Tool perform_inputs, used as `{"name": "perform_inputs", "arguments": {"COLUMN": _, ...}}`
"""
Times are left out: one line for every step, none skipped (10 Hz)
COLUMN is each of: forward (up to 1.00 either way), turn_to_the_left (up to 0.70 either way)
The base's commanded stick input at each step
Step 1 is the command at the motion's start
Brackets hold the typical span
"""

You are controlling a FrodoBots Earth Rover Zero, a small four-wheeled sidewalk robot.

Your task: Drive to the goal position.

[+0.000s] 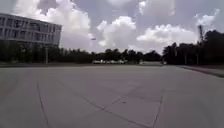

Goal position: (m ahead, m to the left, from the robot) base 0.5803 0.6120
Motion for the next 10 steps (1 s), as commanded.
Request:
{"name": "perform_inputs", "arguments": {"forward": 0.7, "turn_to_the_left": 0.01}}
{"name": "perform_inputs", "arguments": {"forward": 0.7, "turn_to_the_left": -0.03}}
{"name": "perform_inputs", "arguments": {"forward": 0.7, "turn_to_the_left": -0.07}}
{"name": "perform_inputs", "arguments": {"forward": 0.7, "turn_to_the_left": -0.1}}
{"name": "perform_inputs", "arguments": {"forward": 0.7, "turn_to_the_left": -0.14}}
{"name": "perform_inputs", "arguments": {"forward": 0.7, "turn_to_the_left": -0.18}}
{"name": "perform_inputs", "arguments": {"forward": 0.7, "turn_to_the_left": -0.22}}
{"name": "perform_inputs", "arguments": {"forward": 0.7, "turn_to_the_left": -0.25}}
{"name": "perform_inputs", "arguments": {"forward": 0.7, "turn_to_the_left": -0.29}}
{"name": "perform_inputs", "arguments": {"forward": 0.7, "turn_to_the_left": -0.29}}
